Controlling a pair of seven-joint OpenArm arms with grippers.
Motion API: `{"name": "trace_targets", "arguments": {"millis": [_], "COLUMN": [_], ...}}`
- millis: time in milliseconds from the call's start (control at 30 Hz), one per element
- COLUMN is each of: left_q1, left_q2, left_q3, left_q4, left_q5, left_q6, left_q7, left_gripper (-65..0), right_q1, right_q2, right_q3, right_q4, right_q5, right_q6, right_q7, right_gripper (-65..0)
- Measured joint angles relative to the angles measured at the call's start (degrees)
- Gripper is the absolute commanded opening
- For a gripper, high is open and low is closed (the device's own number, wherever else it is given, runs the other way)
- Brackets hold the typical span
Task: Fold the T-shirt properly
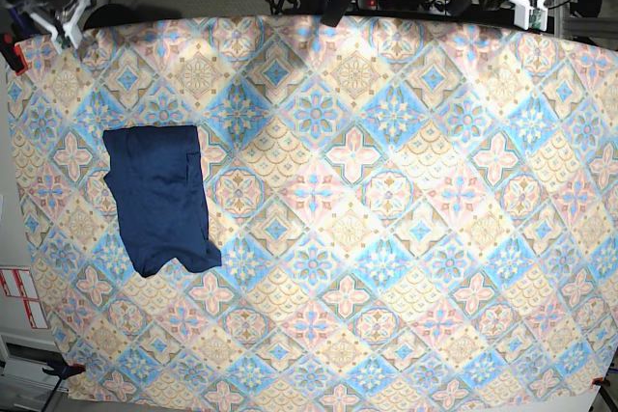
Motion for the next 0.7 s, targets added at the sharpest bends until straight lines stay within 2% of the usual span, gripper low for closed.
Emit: {"name": "trace_targets", "arguments": {"millis": [167,367,533,633,700], "left_q1": [5.0,4.7,-2.4,-6.8,-9.2], "left_q2": [0.0,-0.2,-0.7,-1.6,-2.0], "left_q3": [0.4,2.5,5.3,7.0,7.5], "left_q4": [-0.4,-9.8,-21.5,-28.9,-34.1], "left_q5": [-0.4,2.6,7.6,9.9,11.8], "left_q6": [-0.4,-0.2,-0.4,-0.6,-0.4], "left_q7": [-0.1,-0.3,-1.0,-0.8,-3.7], "left_gripper": [-65.0,-65.0,-65.0,-65.0,-65.0], "right_q1": [-5.8,-5.9,-0.6,4.5,7.3], "right_q2": [-0.2,0.2,-0.1,-0.3,-0.3], "right_q3": [-0.3,-3.2,-8.0,-10.4,-11.4], "right_q4": [-1.8,-16.2,-29.8,-37.5,-43.9], "right_q5": [0.9,-2.6,-9.6,-10.0,-11.2], "right_q6": [-0.1,-0.1,0.0,-0.1,-0.1], "right_q7": [0.5,1.4,5.6,10.3,11.8], "right_gripper": [-65.0,-65.0,-65.0,-65.0,-65.0]}}
